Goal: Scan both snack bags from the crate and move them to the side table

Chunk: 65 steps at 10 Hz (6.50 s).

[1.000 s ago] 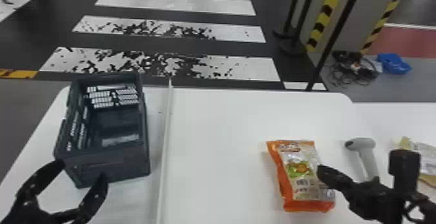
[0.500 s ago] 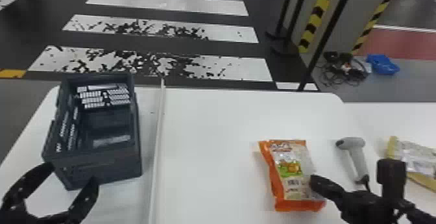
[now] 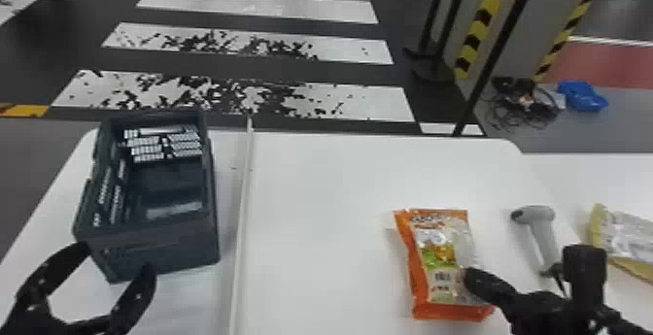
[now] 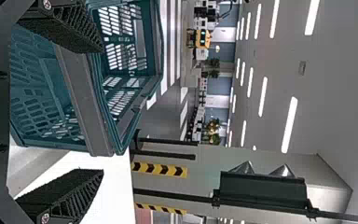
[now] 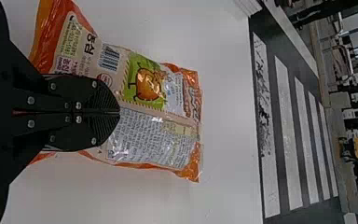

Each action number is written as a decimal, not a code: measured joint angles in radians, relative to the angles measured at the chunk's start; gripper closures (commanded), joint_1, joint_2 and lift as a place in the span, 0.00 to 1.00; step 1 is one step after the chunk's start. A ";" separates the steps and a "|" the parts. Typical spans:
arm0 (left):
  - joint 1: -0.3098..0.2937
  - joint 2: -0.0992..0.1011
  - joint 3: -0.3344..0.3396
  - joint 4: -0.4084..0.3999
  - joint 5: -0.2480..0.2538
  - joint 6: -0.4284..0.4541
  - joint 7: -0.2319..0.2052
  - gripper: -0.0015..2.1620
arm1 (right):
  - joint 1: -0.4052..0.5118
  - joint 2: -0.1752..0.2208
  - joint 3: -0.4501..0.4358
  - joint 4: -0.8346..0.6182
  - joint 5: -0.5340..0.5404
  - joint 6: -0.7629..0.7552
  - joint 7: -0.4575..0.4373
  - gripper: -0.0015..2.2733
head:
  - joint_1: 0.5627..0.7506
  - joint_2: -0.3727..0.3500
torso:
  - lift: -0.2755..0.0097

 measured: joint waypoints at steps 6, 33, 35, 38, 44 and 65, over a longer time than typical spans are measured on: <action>0.000 0.002 -0.003 -0.006 0.000 0.000 0.000 0.04 | 0.031 -0.005 -0.007 -0.170 -0.015 0.076 0.008 0.87 | 0.70 0.35 | 0.62; -0.008 -0.003 -0.006 0.015 0.000 -0.003 -0.004 0.04 | 0.059 0.010 0.152 -0.185 0.003 0.144 0.056 0.78 | 0.70 0.58 | 0.62; -0.006 -0.003 -0.006 0.012 0.000 -0.003 -0.004 0.04 | 0.042 0.011 0.132 -0.224 -0.027 0.142 0.047 0.57 | 0.70 0.58 | 0.62; -0.005 0.000 -0.004 0.007 0.000 -0.004 -0.005 0.04 | -0.012 0.000 -0.028 -0.251 -0.107 0.142 0.016 0.13 | 0.70 0.44 | 0.62; -0.001 0.000 -0.004 0.003 0.000 -0.004 -0.005 0.04 | -0.085 -0.041 -0.160 -0.013 -0.120 -0.052 -0.088 0.05 | 0.70 0.18 | 0.62; -0.008 -0.003 0.005 0.022 0.000 0.012 -0.005 0.04 | -0.432 -0.300 -0.014 0.658 0.007 -0.068 -0.053 0.99 | 0.70 0.03 | 0.62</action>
